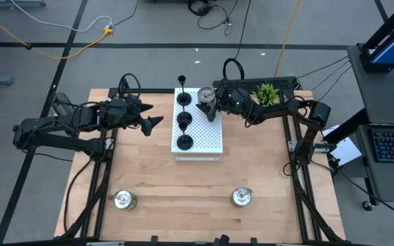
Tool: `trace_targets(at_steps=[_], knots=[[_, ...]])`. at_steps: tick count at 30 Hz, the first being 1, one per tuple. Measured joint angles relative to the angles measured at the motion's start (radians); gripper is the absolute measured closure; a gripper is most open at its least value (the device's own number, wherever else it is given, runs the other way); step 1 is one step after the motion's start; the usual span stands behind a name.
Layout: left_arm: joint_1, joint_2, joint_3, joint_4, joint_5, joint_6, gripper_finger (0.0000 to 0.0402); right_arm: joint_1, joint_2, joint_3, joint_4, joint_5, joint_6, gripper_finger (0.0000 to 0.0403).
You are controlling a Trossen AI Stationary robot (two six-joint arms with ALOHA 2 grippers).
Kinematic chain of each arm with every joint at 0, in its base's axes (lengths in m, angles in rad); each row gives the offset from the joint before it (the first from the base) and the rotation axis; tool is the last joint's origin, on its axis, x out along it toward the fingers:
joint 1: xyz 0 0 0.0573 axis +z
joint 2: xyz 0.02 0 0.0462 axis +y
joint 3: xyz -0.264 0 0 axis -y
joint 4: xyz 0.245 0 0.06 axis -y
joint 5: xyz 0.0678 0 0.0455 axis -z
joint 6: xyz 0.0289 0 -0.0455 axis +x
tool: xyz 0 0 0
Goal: Pick & Place candle stick holders
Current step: Put the top silver scented candle on the shelf
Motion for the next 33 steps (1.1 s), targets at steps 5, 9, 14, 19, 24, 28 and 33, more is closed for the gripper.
trace_targets(at_steps=[5, 9, 14, 19, 24, 28, 33], knots=[[0.0, 0.0, 0.0, -0.001, 0.0, 0.0, 0.0009, 0.0, -0.008, 0.0, -0.007, 0.003, -0.02, 0.0003], [0.0, 0.0, 0.0, -0.005, 0.0, 0.002, 0.0009, 0.0, -0.031, -0.001, -0.02, 0.006, -0.044, 0.0003], [0.0, 0.0, 0.0, -0.005, 0.0, 0.004, 0.0009, 0.0, -0.072, -0.001, -0.075, 0.007, -0.067, 0.0003], [0.0, 0.0, 0.0, -0.005, 0.0, 0.007, 0.0009, 0.0, -0.098, -0.001, -0.087, 0.007, -0.076, 0.0003], [0.0, 0.0, 0.0, -0.005, 0.0, 0.007, 0.0009, 0.0, -0.122, -0.001, -0.089, 0.007, -0.076, 0.0003], [0.0, 0.0, 0.0, -0.005, 0.0, 0.007, 0.0009, 0.0, -0.16, -0.001, -0.086, 0.007, -0.081, 0.0003], [0.0, 0.0, 0.0, -0.005, 0.0, 0.006, 0.0009, 0.0, -0.223, -0.001, -0.092, 0.007, -0.104, 0.0003]])
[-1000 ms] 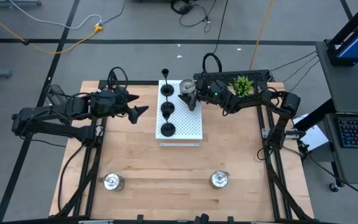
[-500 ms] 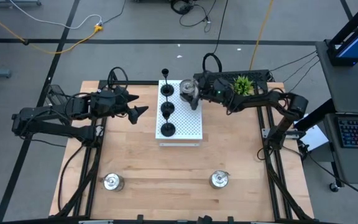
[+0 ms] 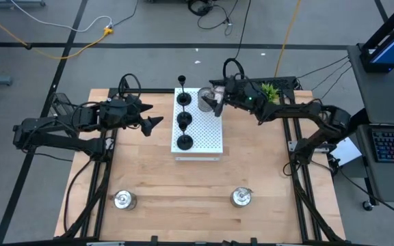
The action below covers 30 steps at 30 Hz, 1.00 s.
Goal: Pick & Place candle stick holders
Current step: Put the top silver scented candle on the shelf, then put the right silver scented candle on the shelf aligned with the other silver scented candle
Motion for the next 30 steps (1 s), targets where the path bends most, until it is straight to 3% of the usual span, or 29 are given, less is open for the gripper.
trace_targets(at_steps=[7, 25, 27, 30], knots=[[0.0, 0.0, 0.0, 0.0, 0.0, -0.003, 0.0009, 0.0, -0.112, 0.001, -0.126, 0.001, -0.018, 0.0003], [-0.001, 0.0, 0.0, 0.01, -0.003, -0.039, 0.0009, 0.0, -0.522, 0.001, -0.747, -0.005, -0.05, 0.0003], [-0.001, 0.0, 0.0, 0.008, -0.003, -0.066, 0.0009, 0.0, -0.562, -0.01, -0.799, -0.054, -0.064, 0.0003], [-0.002, -0.001, -0.017, 0.019, 0.022, 0.02, 0.0009, 0.0, -0.622, -0.063, -0.814, -0.171, -0.062, 0.0003]])
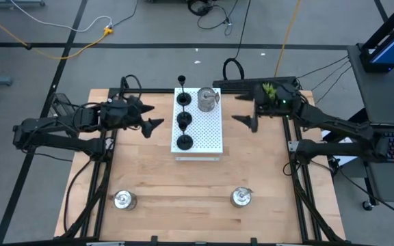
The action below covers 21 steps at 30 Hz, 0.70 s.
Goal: Pick & Place candle stick holders
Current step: Put the right silver scented candle on the shelf aligned with the other silver scented candle
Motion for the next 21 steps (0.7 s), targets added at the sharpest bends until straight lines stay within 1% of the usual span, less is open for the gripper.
trace_targets(at_steps=[3, 6, 8, 11, 16, 19, 21], knots=[[0.002, -0.024, -0.07, 0.099, 0.102, 0.059, 0.0009, 0.0, -0.063, -0.053, 0.0, -0.062, 0.066, 0.0003], [0.002, -0.08, -0.179, 0.25, 0.189, 0.088, 0.0009, 0.001, -0.13, -0.095, -0.002, -0.068, 0.124, 0.0003], [0.001, -0.131, -0.247, 0.309, 0.212, 0.089, 0.0009, 0.011, -0.171, -0.111, 0.001, -0.067, 0.157, 0.0003], [-0.008, -0.214, -0.326, 0.356, 0.212, 0.094, 0.0009, 0.047, -0.23, -0.12, -0.006, -0.066, 0.202, 0.0003], [-0.021, -0.35, -0.44, 0.356, 0.213, 0.107, 0.0009, 0.17, -0.285, -0.12, -0.027, -0.048, 0.272, 0.0003], [-0.027, -0.439, -0.501, 0.356, 0.216, 0.104, 0.0009, 0.278, -0.294, -0.12, -0.027, 0.031, 0.319, 0.0003], [-0.031, -0.494, -0.537, 0.358, 0.244, 0.104, 0.0009, 0.352, -0.292, -0.12, -0.03, 0.092, 0.342, 0.0003]])
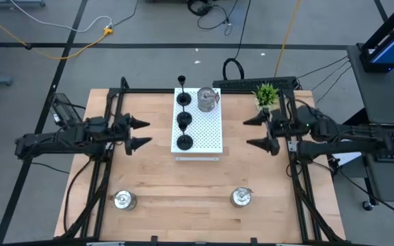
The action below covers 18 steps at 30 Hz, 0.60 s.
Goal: Pick & Place candle stick holders
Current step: Put the right silver scented candle on the shelf aligned with the other silver scented candle
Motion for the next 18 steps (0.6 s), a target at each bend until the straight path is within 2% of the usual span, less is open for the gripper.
trace_targets(at_steps=[4, 11, 18], knots=[[-0.009, -0.094, -0.057, 0.001, 0.047, -0.001, 0.0009, 0.154, 0.013, 0.0, -0.012, 0.114, 0.061, 0.0003], [-0.01, -0.192, -0.14, -0.015, 0.053, -0.045, 0.0009, 0.416, 0.077, 0.0, -0.101, 0.287, 0.236, 0.0003], [-0.01, -0.212, -0.16, -0.014, 0.066, -0.076, 0.0009, 0.594, 0.158, 0.0, -0.358, 0.312, 0.461, 0.0003]])
